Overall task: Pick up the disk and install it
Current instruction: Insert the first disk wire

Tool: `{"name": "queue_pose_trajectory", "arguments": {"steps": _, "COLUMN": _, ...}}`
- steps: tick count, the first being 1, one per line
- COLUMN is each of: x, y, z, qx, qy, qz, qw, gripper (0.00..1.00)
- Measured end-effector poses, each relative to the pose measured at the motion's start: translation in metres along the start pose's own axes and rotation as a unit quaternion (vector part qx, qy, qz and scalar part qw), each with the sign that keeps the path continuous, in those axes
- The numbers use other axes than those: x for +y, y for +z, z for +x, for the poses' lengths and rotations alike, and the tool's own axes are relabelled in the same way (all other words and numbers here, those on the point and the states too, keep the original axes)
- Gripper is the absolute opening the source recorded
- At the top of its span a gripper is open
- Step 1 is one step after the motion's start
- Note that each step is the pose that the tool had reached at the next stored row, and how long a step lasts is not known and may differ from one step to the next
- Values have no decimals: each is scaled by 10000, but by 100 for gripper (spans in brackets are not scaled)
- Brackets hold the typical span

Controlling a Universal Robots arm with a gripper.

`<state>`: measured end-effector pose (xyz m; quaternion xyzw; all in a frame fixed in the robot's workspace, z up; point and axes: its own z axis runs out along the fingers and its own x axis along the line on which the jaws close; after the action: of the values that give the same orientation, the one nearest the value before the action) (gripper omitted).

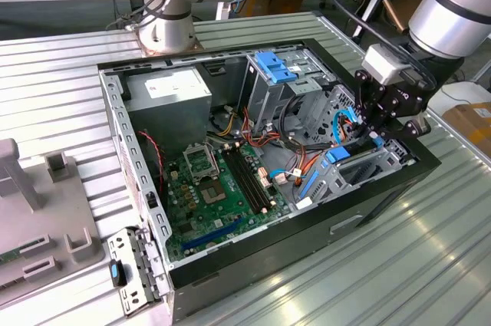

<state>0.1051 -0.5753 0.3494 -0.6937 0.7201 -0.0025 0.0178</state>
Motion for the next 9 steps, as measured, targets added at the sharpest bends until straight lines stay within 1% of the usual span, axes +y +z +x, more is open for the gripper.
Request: {"name": "queue_pose_trajectory", "arguments": {"steps": 9, "x": -1, "y": 17, "z": 1, "qx": -5, "qy": 0, "qz": 0, "qw": 10000, "gripper": 17}}
